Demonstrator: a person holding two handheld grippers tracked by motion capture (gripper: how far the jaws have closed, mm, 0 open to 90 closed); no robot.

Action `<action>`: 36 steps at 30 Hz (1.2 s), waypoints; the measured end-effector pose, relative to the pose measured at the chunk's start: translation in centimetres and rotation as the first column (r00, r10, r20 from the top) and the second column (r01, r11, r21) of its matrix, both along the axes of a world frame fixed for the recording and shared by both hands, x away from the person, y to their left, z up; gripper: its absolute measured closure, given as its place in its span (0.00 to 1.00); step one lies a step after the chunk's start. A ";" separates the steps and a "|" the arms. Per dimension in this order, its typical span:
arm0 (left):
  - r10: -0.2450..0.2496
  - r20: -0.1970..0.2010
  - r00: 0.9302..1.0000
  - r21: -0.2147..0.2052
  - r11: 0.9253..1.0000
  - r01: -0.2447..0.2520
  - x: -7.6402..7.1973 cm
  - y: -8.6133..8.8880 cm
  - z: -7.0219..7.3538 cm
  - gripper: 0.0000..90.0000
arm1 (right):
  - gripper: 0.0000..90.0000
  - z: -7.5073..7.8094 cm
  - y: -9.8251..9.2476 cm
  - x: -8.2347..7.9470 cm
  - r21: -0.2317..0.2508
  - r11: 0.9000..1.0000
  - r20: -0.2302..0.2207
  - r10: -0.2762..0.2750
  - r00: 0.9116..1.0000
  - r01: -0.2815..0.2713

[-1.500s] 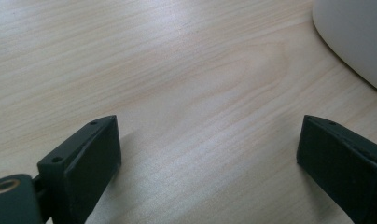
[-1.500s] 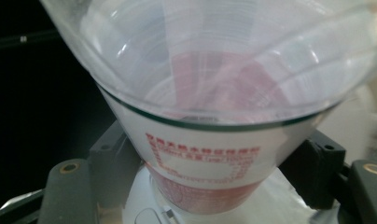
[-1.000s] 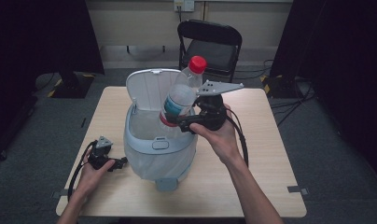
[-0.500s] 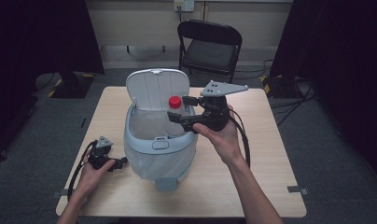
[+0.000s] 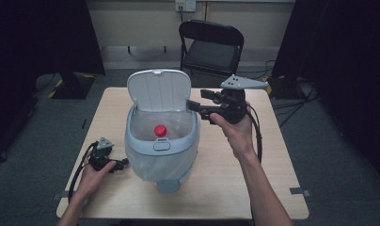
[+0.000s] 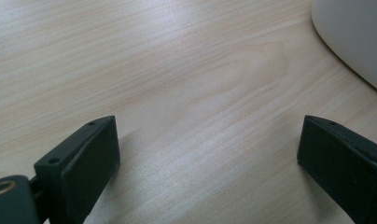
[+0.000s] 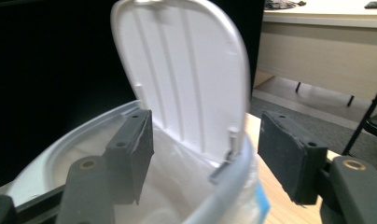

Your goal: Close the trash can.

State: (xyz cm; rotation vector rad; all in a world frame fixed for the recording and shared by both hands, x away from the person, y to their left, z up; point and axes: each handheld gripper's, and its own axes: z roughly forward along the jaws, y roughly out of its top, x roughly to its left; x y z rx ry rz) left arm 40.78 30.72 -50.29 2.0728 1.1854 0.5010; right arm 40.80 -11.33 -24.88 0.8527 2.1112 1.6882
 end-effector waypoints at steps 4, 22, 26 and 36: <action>0.000 0.000 1.000 0.000 1.000 0.000 0.0 0.0 0.0 0.06 | 0.38 -0.4 -0.4 1.3 -0.008 0.999 -0.018 -0.031 0.999 0.031; 0.002 0.002 1.000 0.004 1.000 -0.002 0.1 -0.1 0.0 0.04 | 0.30 -0.4 -0.4 7.3 -0.044 0.976 -0.057 -0.218 0.974 0.215; 0.004 0.002 1.000 0.003 1.000 -0.004 0.1 -0.1 0.0 0.04 | 0.28 -0.4 0.3 8.6 -0.017 0.979 -0.071 -0.204 0.976 0.203; 0.004 0.001 1.000 0.003 1.000 -0.004 0.0 -0.1 0.0 0.05 | 0.29 -0.5 1.5 8.9 0.006 0.990 -0.091 -0.138 0.986 0.139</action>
